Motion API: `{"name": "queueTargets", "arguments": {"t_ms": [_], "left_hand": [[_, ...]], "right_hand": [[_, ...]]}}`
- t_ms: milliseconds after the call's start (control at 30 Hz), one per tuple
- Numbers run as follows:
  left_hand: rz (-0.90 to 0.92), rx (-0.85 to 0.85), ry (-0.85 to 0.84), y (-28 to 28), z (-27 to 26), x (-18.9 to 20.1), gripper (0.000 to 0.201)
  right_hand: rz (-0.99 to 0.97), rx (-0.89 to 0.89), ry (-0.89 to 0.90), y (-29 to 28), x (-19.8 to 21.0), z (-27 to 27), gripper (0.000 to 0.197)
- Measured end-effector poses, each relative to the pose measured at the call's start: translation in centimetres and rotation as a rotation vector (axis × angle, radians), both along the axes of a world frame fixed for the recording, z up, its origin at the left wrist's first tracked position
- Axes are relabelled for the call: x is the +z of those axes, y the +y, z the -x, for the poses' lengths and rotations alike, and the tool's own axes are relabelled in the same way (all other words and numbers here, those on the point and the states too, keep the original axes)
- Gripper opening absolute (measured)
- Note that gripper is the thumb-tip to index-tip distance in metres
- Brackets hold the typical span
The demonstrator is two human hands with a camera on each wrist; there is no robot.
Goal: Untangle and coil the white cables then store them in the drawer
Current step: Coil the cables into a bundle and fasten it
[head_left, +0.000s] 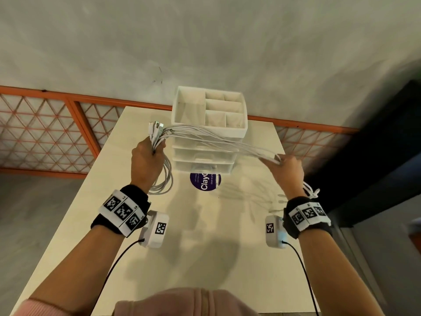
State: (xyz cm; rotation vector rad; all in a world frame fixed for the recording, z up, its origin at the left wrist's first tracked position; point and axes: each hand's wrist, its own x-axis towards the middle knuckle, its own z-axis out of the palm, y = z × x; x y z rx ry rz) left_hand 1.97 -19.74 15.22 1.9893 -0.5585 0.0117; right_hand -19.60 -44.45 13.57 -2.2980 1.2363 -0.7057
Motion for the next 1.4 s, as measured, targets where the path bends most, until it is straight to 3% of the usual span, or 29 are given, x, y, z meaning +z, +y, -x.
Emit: {"name": "queueTargets", "arguments": {"t_ms": [200, 267, 367, 500, 567, 733, 800, 867, 967, 1033, 1133, 1167, 1233, 1333, 1400], "left_hand": [[-0.093, -0.027, -0.021, 0.5, 0.1, -1.3, 0.022], [-0.118, -0.008, -0.012, 0.6, 0.2, -1.5, 0.024], [-0.139, 0.032, -0.004, 0.9, 0.3, -1.6, 0.025], [-0.155, 0.065, 0.009, 1.3, 0.1, -1.7, 0.028], [-0.199, 0.053, 0.027, 1.3, 0.3, -1.7, 0.028], [-0.246, 0.060, 0.071, 1.6, 0.6, -2.2, 0.030], [-0.244, 0.071, 0.087, 1.6, 0.5, -2.2, 0.031], [-0.260, 0.056, 0.102, 1.5, 0.5, -2.1, 0.032], [-0.313, 0.008, 0.119, 1.4, 0.7, -2.4, 0.034], [-0.331, 0.001, 0.124, 1.4, 0.8, -2.8, 0.035], [-0.306, 0.036, 0.122, 1.5, 0.8, -2.9, 0.035], [-0.297, 0.049, 0.110, 1.5, 0.7, -2.8, 0.035], [-0.283, 0.074, 0.090, 1.6, 0.4, -2.5, 0.035], [-0.275, 0.094, 0.089, 1.9, 0.1, -2.3, 0.035], [-0.299, 0.058, 0.119, 2.0, 0.1, -2.7, 0.035]], "right_hand": [[-0.286, 0.390, 0.430, 3.7, -6.6, -0.2, 0.028], [-0.335, 0.475, 0.550, 5.0, -9.0, -0.1, 0.042], [-0.241, 0.469, 0.666, 6.3, -11.6, 0.3, 0.061], [-0.274, 0.447, 0.681, 6.0, -12.4, 1.2, 0.084], [-0.307, 0.454, 0.639, 5.6, -12.5, 1.4, 0.084], [-0.264, 0.201, 0.393, 3.4, -11.7, 1.9, 0.075], [-0.355, 0.212, 0.387, 2.1, -11.2, 2.0, 0.072], [-0.426, 0.262, 0.399, 1.5, -11.2, 2.2, 0.053], [-0.343, 0.226, 0.296, 2.2, -11.8, 2.3, 0.035], [-0.403, 0.291, 0.384, 2.9, -12.3, 2.2, 0.046], [-0.481, 0.459, 0.736, 4.4, -13.0, 2.7, 0.069], [-0.454, 0.441, 0.749, 4.6, -13.5, 3.0, 0.072], [-0.408, 0.368, 0.613, 4.7, -14.1, 3.5, 0.071], [-0.499, 0.289, 0.480, 4.8, -13.5, 3.3, 0.073], [-0.463, 0.274, 0.492, 4.7, -13.3, 3.1, 0.060]]}}
